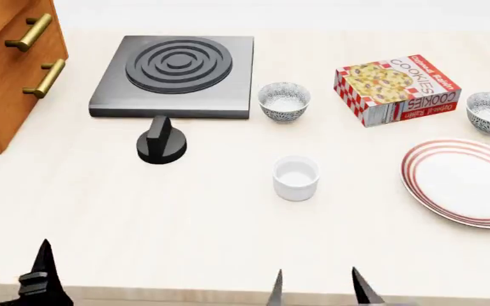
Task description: Pick the akita bowl next to the plate and place it on the plate.
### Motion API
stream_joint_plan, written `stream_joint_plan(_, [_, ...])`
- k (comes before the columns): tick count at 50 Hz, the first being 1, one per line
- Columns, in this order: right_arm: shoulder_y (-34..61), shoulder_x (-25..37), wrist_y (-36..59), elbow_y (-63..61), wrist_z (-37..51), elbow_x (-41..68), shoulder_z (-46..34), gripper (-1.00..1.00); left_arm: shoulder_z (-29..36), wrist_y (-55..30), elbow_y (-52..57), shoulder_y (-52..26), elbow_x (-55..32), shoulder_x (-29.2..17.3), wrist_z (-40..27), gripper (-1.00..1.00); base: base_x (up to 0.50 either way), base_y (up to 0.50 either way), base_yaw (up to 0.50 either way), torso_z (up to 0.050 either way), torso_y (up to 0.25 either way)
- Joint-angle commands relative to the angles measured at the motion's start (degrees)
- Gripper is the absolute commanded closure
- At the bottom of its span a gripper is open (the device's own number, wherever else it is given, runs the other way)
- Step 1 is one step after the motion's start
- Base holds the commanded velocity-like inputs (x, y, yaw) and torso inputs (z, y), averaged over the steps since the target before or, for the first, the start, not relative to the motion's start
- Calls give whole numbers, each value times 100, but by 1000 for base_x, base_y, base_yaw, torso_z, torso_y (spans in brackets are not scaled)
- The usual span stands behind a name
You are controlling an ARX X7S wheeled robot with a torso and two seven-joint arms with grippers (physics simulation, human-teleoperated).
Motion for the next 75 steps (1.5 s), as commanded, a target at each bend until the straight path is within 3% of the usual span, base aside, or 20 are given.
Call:
stream_joint_plan(1, [520, 143, 1604, -1500, -65, 672, 30, -100, -560, -158, -294, -357, -391, -217, -144, -100, 0, 0, 0, 0, 0])
stream_joint_plan(16, [920, 190, 1710, -2081, -72, 1160, 371, -100, -864, 324, -892, -371, -268, -289, -267, -100, 0, 0, 0, 0, 0])
stream_joint_plan(39, [678, 358, 1351, -1682, -156, 1276, 498, -100, -741, 363, -975, -403, -335, -309, -231, -100, 0, -51, 0, 0, 0])
stream_joint_plan(75, [748, 490, 1467, -1779, 71, 1230, 257, -100, -692, 254, -921, -371, -512, -439, -267, -100, 0, -441, 0, 0, 0])
